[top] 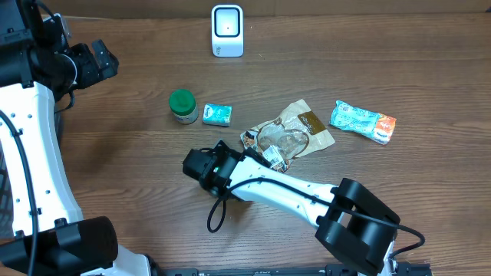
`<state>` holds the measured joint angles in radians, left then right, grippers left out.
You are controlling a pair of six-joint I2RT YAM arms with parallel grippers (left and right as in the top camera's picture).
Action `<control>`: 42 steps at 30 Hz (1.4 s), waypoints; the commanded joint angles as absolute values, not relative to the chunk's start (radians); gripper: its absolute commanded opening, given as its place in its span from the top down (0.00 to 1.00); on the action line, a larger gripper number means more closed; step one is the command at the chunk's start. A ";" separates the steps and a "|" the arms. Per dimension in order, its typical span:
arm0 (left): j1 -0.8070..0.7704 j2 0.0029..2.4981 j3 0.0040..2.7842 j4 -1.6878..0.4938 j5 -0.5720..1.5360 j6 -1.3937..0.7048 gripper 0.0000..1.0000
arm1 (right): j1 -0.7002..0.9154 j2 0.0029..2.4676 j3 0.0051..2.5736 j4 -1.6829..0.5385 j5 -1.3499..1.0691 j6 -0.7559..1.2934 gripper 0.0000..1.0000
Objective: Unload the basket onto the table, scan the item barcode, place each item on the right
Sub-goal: 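Lift the pouch and drag it rightward with the right gripper, then lower the pouch onto the table center and release it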
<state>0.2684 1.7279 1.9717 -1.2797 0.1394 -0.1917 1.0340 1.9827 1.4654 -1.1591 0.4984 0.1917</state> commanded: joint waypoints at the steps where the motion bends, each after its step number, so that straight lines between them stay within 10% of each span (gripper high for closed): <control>1: 0.260 1.728 1.979 -1.279 0.147 -0.206 0.00 | 0.967 1.896 1.549 -1.195 0.385 0.357 0.29; 10: 0.260 1.728 1.979 -1.279 0.147 -0.206 0.00 | 0.669 1.664 1.631 -1.322 -0.013 0.423 0.00; 20: 0.260 1.728 1.979 -1.279 0.147 -0.206 0.00 | 0.308 1.634 1.554 -1.422 -0.114 0.362 0.00; 42: 0.263 1.728 1.979 -1.279 0.147 -0.206 0.00 | 0.274 1.634 1.485 -1.329 -0.114 0.312 0.00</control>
